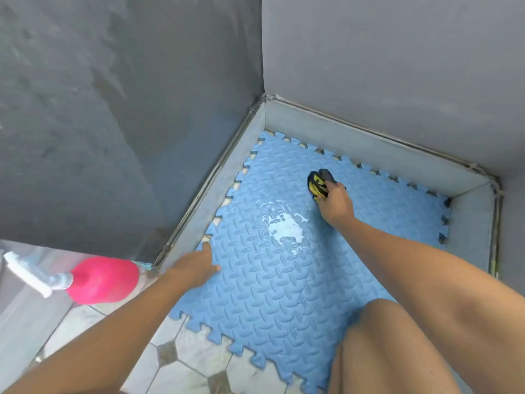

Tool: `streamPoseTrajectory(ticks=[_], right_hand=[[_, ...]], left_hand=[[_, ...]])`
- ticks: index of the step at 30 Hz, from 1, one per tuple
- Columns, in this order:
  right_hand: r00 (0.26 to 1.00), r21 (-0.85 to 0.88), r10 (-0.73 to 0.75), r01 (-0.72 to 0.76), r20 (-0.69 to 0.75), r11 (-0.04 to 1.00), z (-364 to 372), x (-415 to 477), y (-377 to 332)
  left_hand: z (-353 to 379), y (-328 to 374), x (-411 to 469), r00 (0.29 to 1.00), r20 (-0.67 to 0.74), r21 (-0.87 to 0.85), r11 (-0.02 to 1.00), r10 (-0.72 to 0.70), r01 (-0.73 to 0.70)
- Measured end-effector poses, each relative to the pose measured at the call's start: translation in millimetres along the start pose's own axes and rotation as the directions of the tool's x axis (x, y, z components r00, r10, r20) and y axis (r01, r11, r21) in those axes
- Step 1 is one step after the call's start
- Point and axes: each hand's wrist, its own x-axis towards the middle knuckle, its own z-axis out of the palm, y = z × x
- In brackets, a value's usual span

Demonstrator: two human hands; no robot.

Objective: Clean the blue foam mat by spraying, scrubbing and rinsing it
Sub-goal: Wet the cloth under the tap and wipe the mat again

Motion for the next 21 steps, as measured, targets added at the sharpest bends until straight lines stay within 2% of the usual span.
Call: streamPoseTrajectory(ticks=[4,6,8,10,12,13,14,15,17,19,21], right_hand=[[0.973,-0.065,-0.229,0.228,-0.008,0.972,52,-37,-33],[0.893,-0.081,-0.439,0.447,0.103,0.891,69,-71,-49],[0.737,-0.076,-0.619,0.658,0.273,0.749,77,-110,-51],[0.543,-0.031,-0.69,0.796,0.478,0.605,73,-145,-42],[0.341,0.006,-0.656,0.885,0.673,0.466,60,-162,-24],[0.283,0.003,-0.62,0.909,0.732,0.418,49,-162,-14],[0.265,-0.018,-0.587,0.92,0.765,0.392,36,-155,-2],[0.284,-0.05,-0.562,0.918,0.777,0.395,22,-146,8],[0.417,-0.133,-0.523,0.858,0.743,0.496,-8,-114,29],[0.623,-0.229,-0.468,0.721,0.627,0.654,-38,-68,50],[0.835,-0.32,-0.357,0.504,0.419,0.802,-59,-21,69]], left_hand=[[17,-15,-3,0.994,-0.108,-0.028,0.999,0.032,-0.035],[17,-17,-3,0.991,-0.125,-0.032,0.998,0.041,-0.046],[16,-16,-2,0.99,-0.13,-0.027,0.998,0.049,-0.053],[14,-15,-3,0.992,-0.112,-0.008,0.998,0.061,-0.062],[13,-15,-3,0.994,-0.088,0.009,0.998,0.066,-0.066],[13,-16,-3,0.994,-0.081,0.006,0.998,0.068,-0.067],[13,-18,-2,0.994,-0.077,0.001,0.997,0.073,-0.073],[15,-20,-1,0.995,-0.069,-0.007,0.997,0.077,-0.078],[17,-26,1,0.994,-0.046,-0.036,0.995,0.095,-0.097],[19,-31,2,0.992,-0.028,-0.065,0.991,0.119,-0.121],[19,-35,2,0.991,-0.022,-0.085,0.987,0.131,-0.133]])
